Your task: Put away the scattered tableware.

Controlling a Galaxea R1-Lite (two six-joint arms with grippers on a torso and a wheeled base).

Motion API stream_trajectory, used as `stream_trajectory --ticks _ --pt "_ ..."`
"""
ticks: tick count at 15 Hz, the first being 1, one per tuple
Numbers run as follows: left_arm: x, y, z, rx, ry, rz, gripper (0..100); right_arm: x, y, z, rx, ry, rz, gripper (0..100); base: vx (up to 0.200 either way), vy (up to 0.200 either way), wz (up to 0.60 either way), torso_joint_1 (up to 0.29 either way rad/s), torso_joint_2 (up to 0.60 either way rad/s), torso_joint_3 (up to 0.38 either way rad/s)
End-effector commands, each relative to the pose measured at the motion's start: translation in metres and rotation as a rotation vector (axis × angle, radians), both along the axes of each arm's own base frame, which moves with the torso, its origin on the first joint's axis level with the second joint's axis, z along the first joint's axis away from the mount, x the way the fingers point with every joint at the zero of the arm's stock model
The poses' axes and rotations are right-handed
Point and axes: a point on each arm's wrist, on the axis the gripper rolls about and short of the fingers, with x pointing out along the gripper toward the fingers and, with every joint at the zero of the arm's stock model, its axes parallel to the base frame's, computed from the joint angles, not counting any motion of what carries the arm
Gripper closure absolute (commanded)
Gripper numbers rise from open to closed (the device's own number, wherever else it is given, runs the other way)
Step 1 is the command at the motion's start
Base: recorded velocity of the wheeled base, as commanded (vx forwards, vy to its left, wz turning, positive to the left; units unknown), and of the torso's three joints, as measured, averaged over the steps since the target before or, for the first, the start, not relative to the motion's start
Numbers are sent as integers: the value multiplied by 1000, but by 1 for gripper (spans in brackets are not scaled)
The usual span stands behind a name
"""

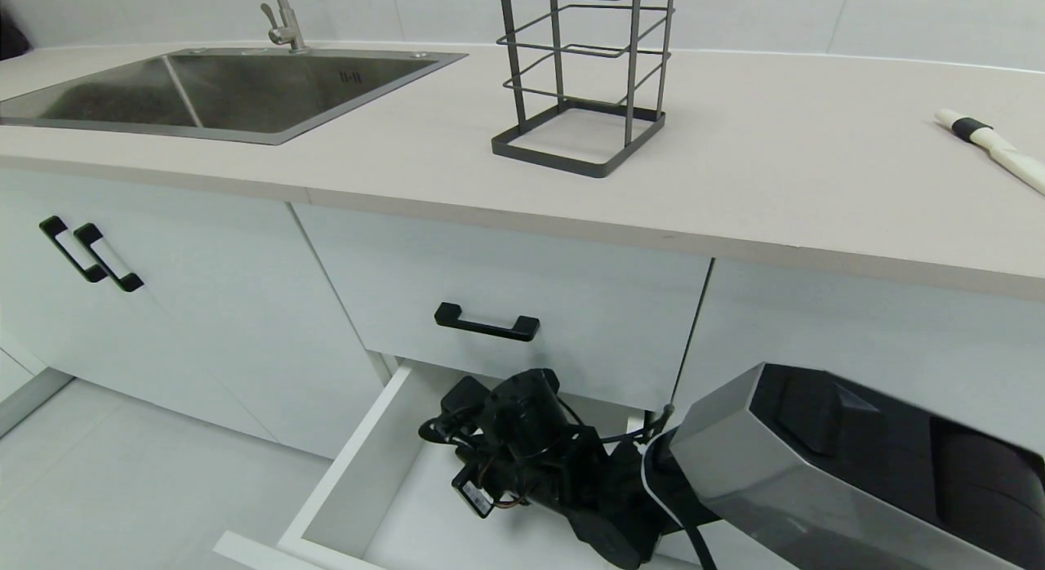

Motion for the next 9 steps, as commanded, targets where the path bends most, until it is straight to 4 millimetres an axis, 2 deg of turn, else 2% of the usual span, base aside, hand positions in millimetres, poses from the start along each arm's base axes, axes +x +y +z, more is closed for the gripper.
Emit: stream_trajectory --ticks 1,9 --pt "0 0 0 0 0 1 0 8 2 -15 -17 12 -10 100 0 0 0 0 0 0" --pt "0 0 0 0 0 1 0 21 12 -43 -54 39 -18 100 0 0 0 0 0 0"
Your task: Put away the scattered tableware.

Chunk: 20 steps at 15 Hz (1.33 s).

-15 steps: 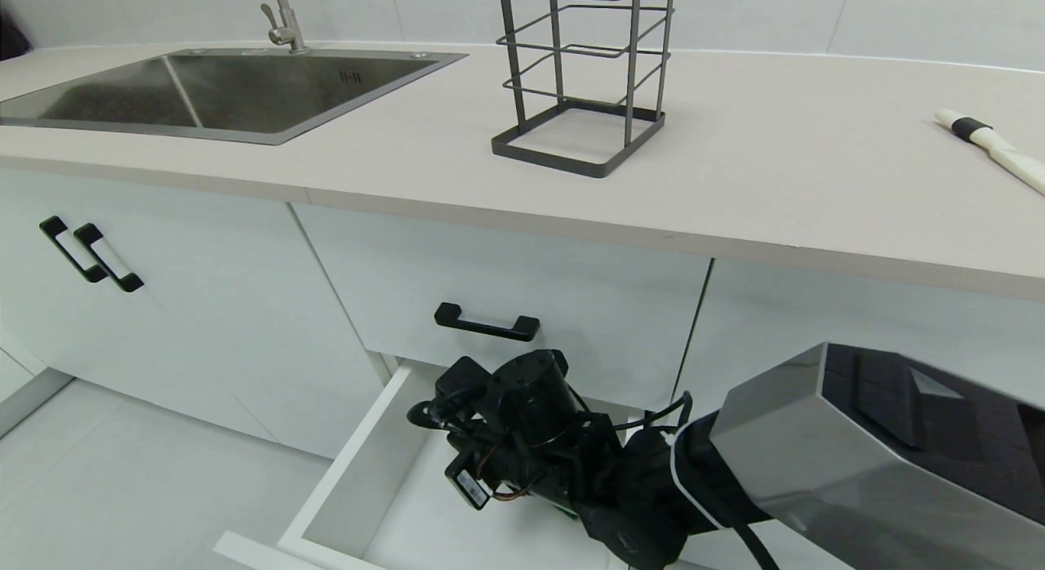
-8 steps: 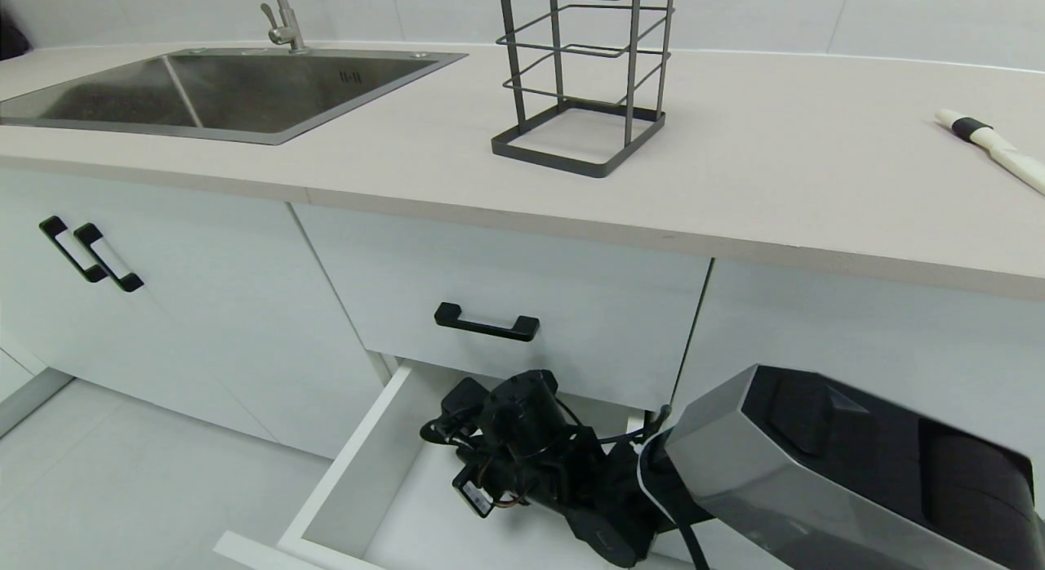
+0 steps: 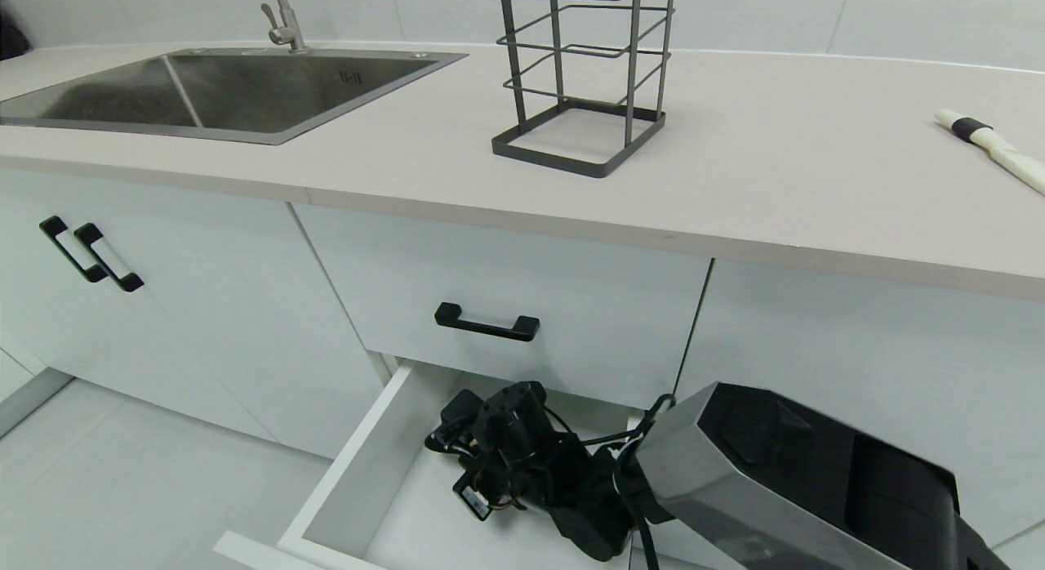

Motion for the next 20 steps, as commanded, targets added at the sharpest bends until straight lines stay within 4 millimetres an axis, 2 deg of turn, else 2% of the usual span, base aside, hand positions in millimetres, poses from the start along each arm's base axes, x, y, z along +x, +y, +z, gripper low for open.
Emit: stream_trajectory --ticks 1,8,16,17,20 --pt "0 0 0 -1 0 1 0 1 1 -9 -11 8 1 100 0 0 0 0 0 0" --pt "0 0 0 -1 0 1 0 10 5 -25 -49 21 4 100 0 0 0 0 0 0" --pt "0 0 0 -1 -1 1 0 17 10 -34 -45 21 0 100 0 0 0 0 0 0" --pt "0 0 0 -1 0 1 0 17 10 -35 -52 27 2 0 0 0 0 0 0 0" --pt "0 0 0 -1 0 1 0 17 10 -31 -50 24 3 0 0 0 0 0 0 0"
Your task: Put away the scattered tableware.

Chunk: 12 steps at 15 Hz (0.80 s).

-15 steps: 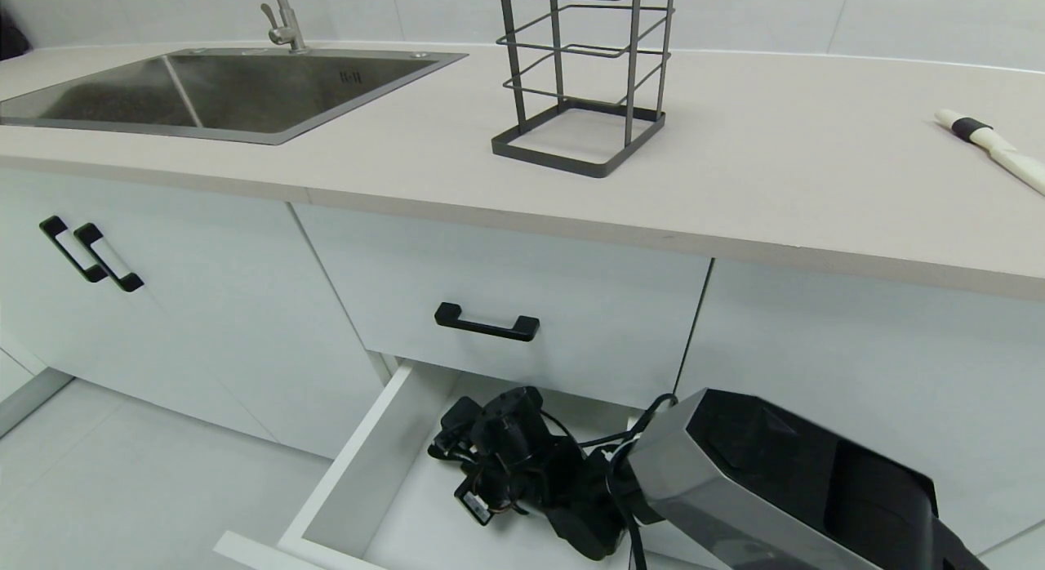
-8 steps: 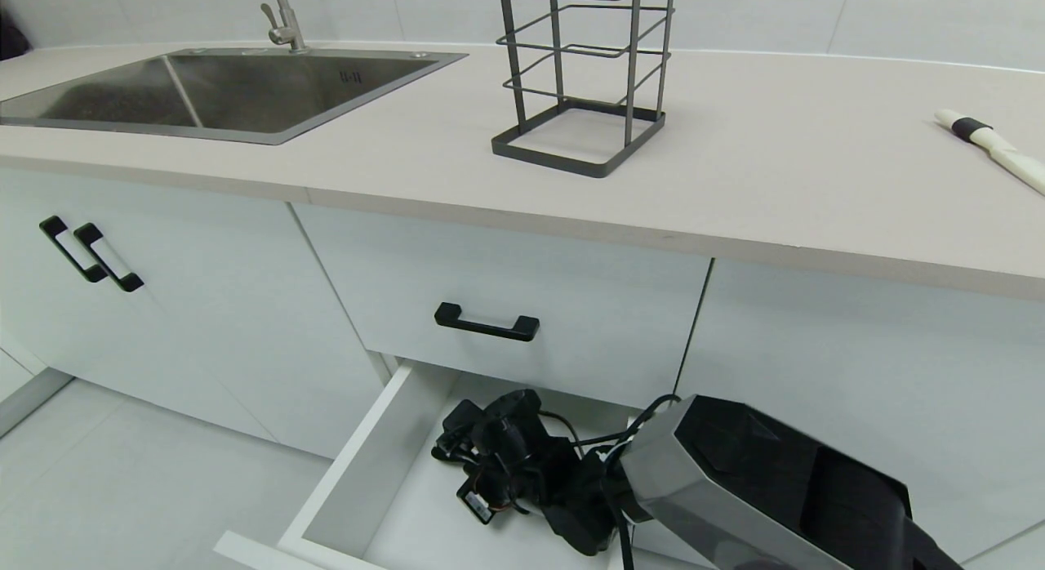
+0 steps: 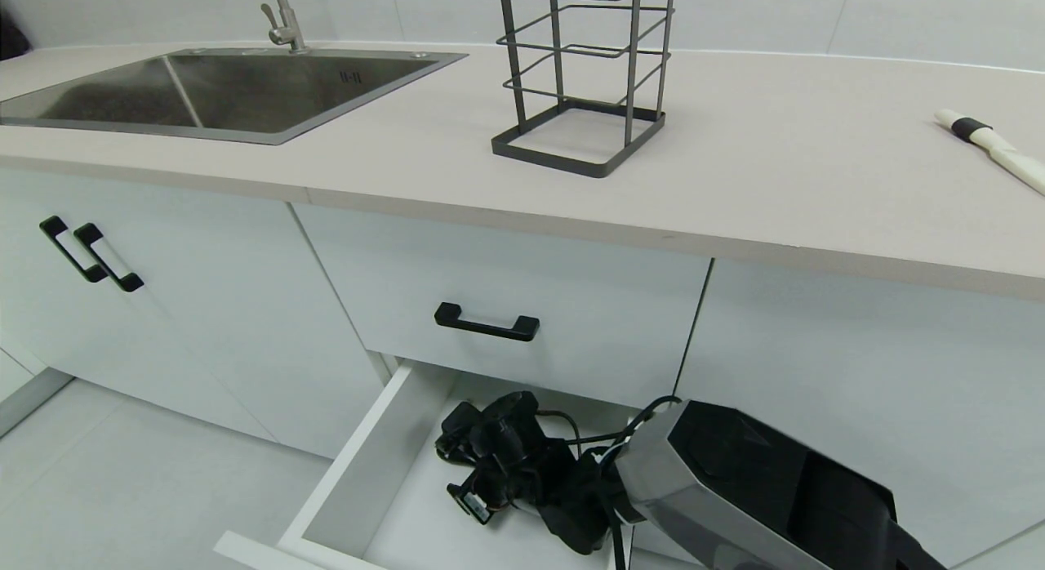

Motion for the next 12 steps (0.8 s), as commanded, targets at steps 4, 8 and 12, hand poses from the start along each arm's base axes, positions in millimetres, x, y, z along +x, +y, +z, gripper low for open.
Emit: stream_trajectory --ticks 4,8,12 --pt "0 0 0 0 0 1 0 -9 6 47 71 -54 20 0 0 0 0 0 0 0" --pt "0 0 0 0 0 1 0 -54 4 97 99 -70 92 0 0 0 0 0 0 0" --pt "0 0 0 0 0 1 0 -98 -9 130 98 -66 157 0 0 0 0 0 0 0"
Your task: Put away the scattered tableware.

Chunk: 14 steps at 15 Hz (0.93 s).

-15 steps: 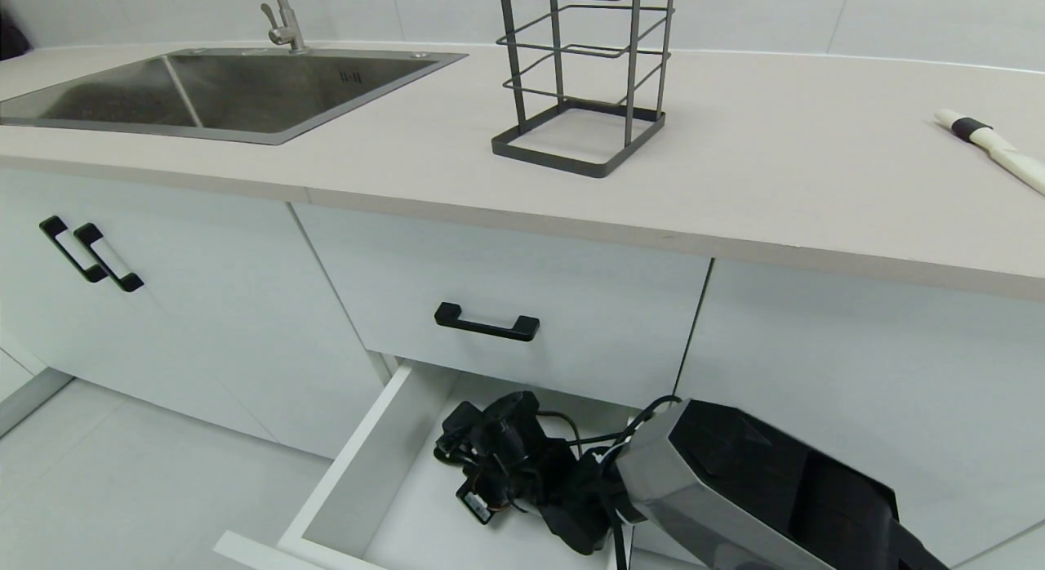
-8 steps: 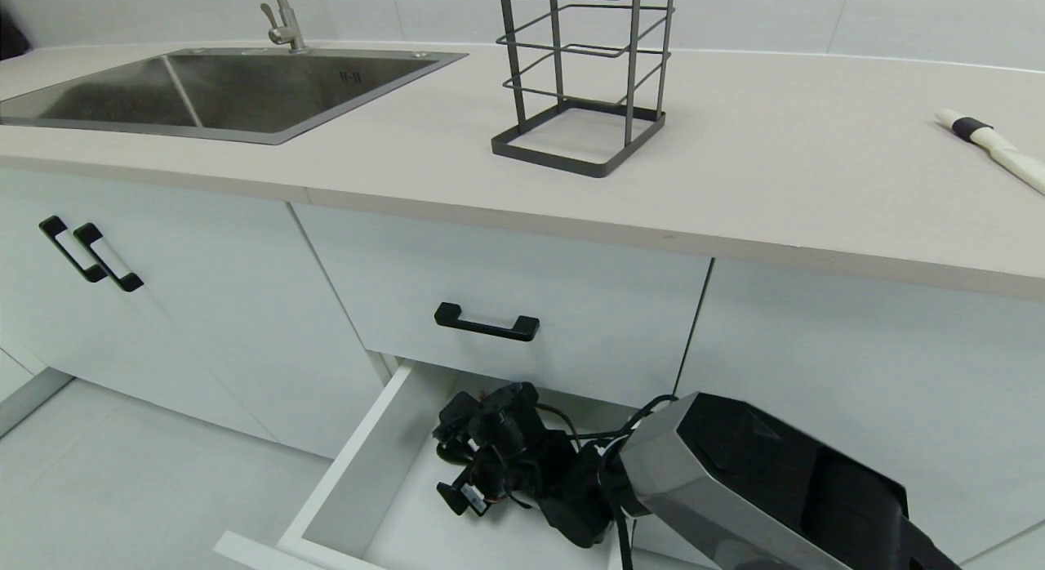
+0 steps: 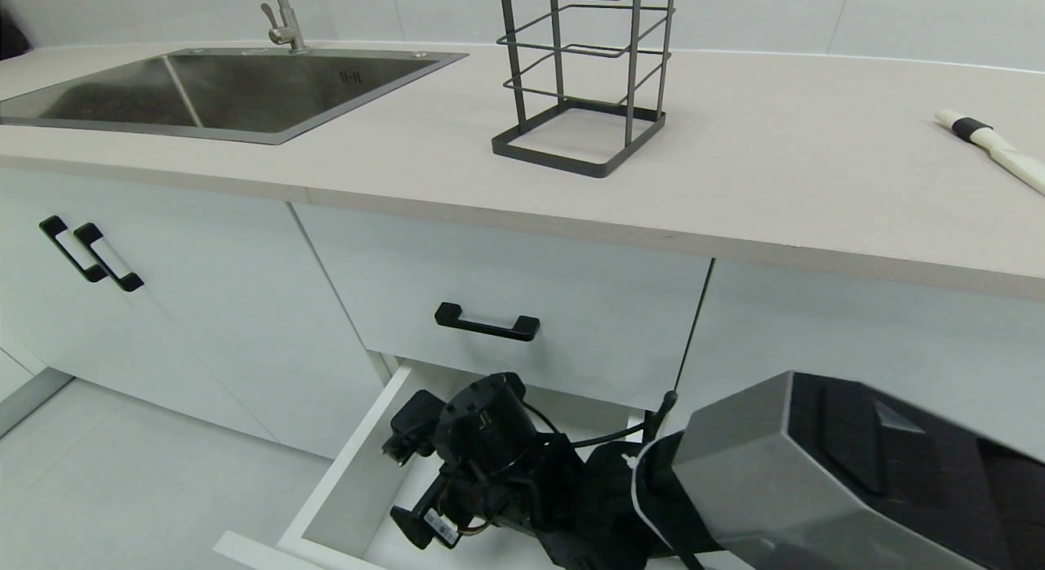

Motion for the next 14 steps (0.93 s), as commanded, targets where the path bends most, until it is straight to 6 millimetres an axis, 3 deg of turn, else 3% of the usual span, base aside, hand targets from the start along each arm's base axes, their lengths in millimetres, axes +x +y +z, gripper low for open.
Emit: stream_trajectory --ticks 1,4,7,10,14 --pt "0 0 0 0 0 1 0 -31 -16 41 40 -23 42 0 0 0 0 0 0 0" --pt "0 0 0 0 0 1 0 -56 -54 63 65 -41 55 0 0 0 0 0 0 0" --pt "0 0 0 0 0 1 0 -68 -82 80 155 -103 52 0 0 0 0 0 0 0" --pt "0 0 0 0 0 1 0 -86 -118 74 155 -93 77 0 0 0 0 0 0 0" --pt "0 0 0 0 0 1 0 -104 -158 84 254 -79 212 0 0 0 0 0 0 0"
